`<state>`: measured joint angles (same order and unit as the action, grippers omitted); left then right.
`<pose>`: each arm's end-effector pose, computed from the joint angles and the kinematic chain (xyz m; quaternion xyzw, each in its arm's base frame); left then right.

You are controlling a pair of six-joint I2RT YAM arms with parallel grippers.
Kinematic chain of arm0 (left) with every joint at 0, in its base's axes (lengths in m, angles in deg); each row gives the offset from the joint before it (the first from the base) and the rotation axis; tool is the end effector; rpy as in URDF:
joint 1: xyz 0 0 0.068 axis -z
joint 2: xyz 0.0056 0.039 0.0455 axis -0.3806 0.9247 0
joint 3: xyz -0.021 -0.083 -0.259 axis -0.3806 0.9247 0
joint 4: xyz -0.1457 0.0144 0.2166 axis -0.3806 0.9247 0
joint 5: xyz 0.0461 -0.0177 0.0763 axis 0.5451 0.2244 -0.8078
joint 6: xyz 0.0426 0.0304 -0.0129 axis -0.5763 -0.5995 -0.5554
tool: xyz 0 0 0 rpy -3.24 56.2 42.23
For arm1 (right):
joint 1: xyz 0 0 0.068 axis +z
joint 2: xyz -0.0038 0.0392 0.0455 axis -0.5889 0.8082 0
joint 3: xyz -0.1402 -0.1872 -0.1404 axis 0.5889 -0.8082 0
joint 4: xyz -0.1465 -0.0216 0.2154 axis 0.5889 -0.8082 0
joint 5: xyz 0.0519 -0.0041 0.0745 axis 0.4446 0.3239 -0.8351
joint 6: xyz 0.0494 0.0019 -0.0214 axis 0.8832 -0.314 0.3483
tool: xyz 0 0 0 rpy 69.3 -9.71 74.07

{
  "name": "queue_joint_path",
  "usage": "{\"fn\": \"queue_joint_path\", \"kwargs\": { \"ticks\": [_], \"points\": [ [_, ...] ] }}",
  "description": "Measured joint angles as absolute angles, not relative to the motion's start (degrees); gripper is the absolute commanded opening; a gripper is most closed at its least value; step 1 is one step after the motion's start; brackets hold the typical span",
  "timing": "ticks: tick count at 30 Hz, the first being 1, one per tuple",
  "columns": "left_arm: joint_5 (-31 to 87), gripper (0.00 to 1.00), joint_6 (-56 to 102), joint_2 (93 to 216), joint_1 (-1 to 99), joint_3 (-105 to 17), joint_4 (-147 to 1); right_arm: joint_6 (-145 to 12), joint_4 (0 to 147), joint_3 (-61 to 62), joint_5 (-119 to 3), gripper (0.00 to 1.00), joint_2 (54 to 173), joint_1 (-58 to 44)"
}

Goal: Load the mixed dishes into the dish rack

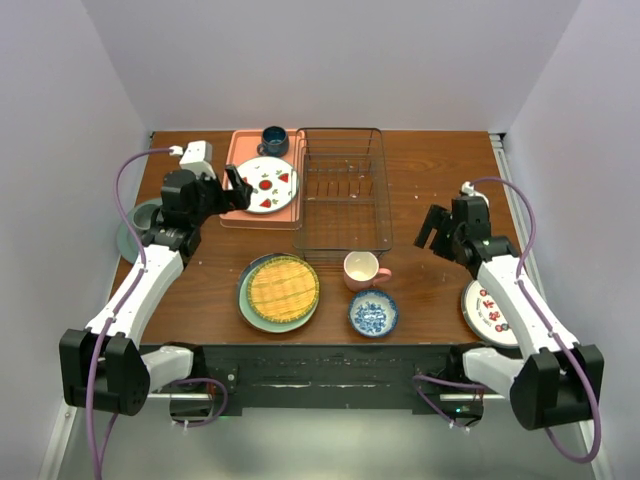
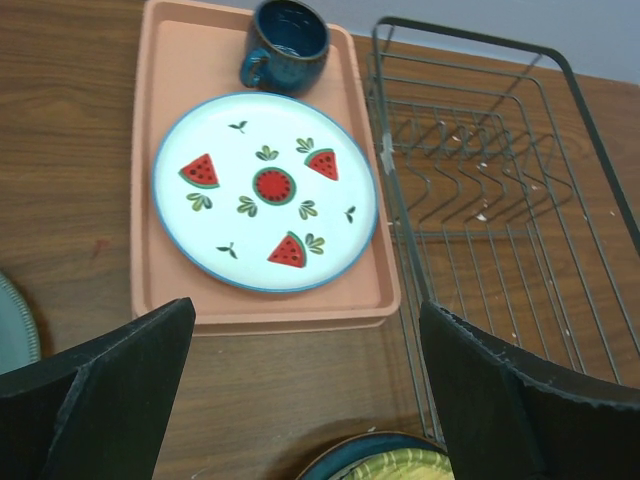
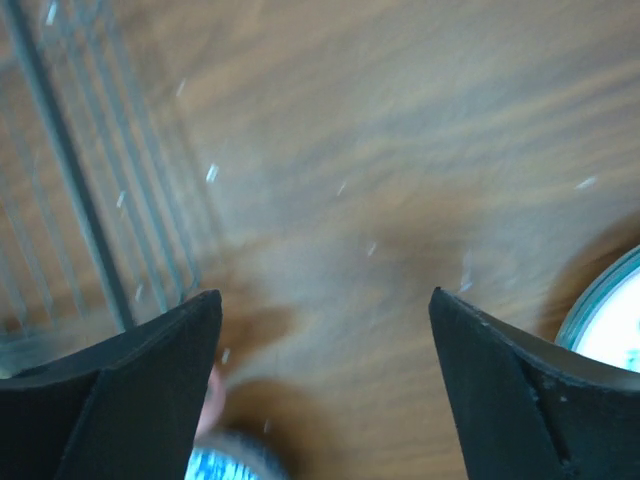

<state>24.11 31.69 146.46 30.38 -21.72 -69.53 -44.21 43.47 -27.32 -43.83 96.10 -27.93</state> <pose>0.2715 -0.0410 0.3046 -0.0630 0.8118 -0.1721 0.5544 0.2296 0.0287 0.2621 0.1908 0.9078 0.0653 0.3677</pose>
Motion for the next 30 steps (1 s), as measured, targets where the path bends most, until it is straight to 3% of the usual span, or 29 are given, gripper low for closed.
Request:
{"fn": "queue_joint_path", "kwargs": {
  "ticks": [8, 17, 28, 30],
  "points": [
    [32.0, 1.00, 30.4, 146.5, 33.9, -21.7, -69.5, -40.8, 36.0, -34.6, -57.8, 0.64, 87.0, -23.9],
    [36.0, 1.00, 28.5, 146.2, 39.0, -21.7, -69.7, -39.7, 32.3, -40.7, -64.1, 0.51, 82.4, -20.3],
    [38.8, 1.00, 28.2, 145.2, 40.0, -21.6, -70.9, -39.9, 37.8, -45.7, -67.7, 0.50, 88.2, -16.9],
    [39.2, 1.00, 28.1, 145.2, 40.2, -21.6, -71.0, -39.9, 39.7, -46.6, -68.2, 0.47, 89.5, -16.1]
  ]
}}
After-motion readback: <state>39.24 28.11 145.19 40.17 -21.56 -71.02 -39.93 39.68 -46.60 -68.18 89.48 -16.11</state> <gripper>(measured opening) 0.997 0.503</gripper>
